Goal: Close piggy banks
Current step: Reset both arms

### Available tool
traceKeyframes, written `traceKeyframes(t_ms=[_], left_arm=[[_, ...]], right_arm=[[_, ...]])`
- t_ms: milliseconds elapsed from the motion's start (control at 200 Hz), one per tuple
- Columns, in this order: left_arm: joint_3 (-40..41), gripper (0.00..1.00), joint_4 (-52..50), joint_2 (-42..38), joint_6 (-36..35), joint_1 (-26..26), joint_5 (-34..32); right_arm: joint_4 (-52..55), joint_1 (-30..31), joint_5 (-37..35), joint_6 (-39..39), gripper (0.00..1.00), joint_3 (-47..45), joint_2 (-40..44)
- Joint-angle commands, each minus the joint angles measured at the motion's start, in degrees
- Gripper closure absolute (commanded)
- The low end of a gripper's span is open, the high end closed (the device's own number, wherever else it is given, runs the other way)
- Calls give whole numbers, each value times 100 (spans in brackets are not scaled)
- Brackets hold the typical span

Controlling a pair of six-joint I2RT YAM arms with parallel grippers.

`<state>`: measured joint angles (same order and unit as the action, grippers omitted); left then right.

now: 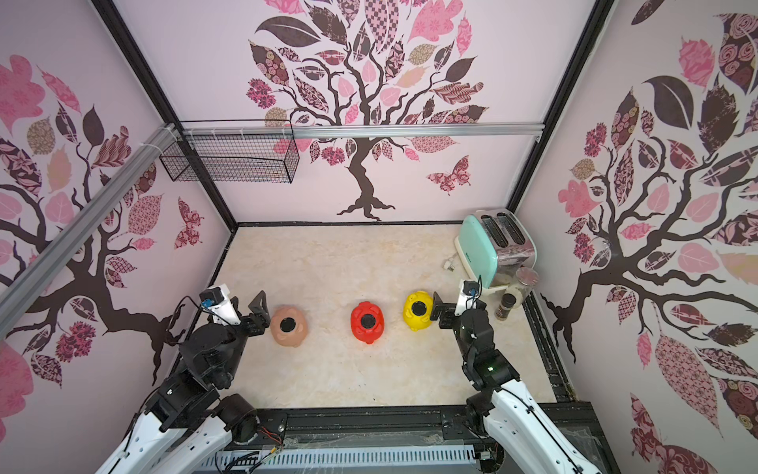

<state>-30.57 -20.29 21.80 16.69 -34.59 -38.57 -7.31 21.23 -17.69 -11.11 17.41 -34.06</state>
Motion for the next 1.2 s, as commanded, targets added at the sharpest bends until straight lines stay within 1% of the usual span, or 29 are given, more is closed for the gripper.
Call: traceKeyframes(t_ms=[0, 115, 225, 275, 315, 360, 405, 490, 585, 655, 710, 765, 820, 870, 920, 990, 1025, 1110, 1165, 1195], left_arm=[[637, 28, 661, -125, -352, 5, -760], [1105, 28, 1190, -34, -586, 21, -1213], [1454, 27, 1774, 146, -756, 243, -1220], [1561, 27, 1971, 239, -755, 475, -1026], [1640, 27, 2141, 341, -762, 653, -850], [1689, 27, 2331, 486, -866, 839, -544], [1715, 27, 2525, 700, -866, 1006, -450], [1731, 27, 2902, 1129, -881, 1426, -143], [1839, 27, 3592, 1711, -759, 2152, 432], [1956, 28, 4091, 2237, -507, 2820, 1014], [2031, 30, 4593, 2742, -414, 3305, 1490], [2042, 30, 5090, 3355, -434, 3590, 1684], [1911, 31, 5598, 3989, -455, 3825, 1821], [1603, 33, 5262, 4254, -530, 3898, 2207], [1522, 34, 5575, 4593, -585, 3905, 2333], [1324, 35, 5540, 4867, -607, 3962, 2543], [1286, 34, 5728, 5023, -620, 3969, 2628], [1228, 35, 6302, 5431, -719, 3969, 2932], [1124, 34, 6406, 5673, -787, 3969, 2985], [1157, 34, 6673, 5876, -800, 3969, 2948]], right_arm=[[-683, -5, -419, 8, 0, -243, 40], [-1059, -5, -794, 165, 0, -547, -10], [-1448, -25, -937, 240, 0, -721, -177], [-1696, -40, -980, 275, 0, -796, -320], [-1685, -73, -1012, 291, 0, -735, -460], [-1921, -121, -1016, 445, 0, -748, -635], [-2020, -218, -990, 512, 0, -728, -805], [-2275, -592, -770, 481, 0, -770, -1126], [-2780, -1174, -272, 243, 0, -938, -1489], [-3347, -1583, -33, -20, 0, -1111, -1803], [-3852, -1752, 69, -14, 0, -1218, -2172], [-4206, -1761, -56, 56, 0, -1163, -2620], [-4146, -1763, -40, 145, 0, -909, -2982], [-4543, -1763, -47, 294, 0, -825, -3326], [-4957, -1763, -110, 393, 0, -793, -3632], [-5521, -1761, -117, 543, 0, -744, -4033], [-5803, -1763, -42, 633, 0, -735, -4247], [-6549, -1777, -82, 519, 0, -773, -4921], [-6982, -1781, 99, 635, 1, -765, -5369], [-7221, -1769, 71, 668, 0, -748, -5568]])
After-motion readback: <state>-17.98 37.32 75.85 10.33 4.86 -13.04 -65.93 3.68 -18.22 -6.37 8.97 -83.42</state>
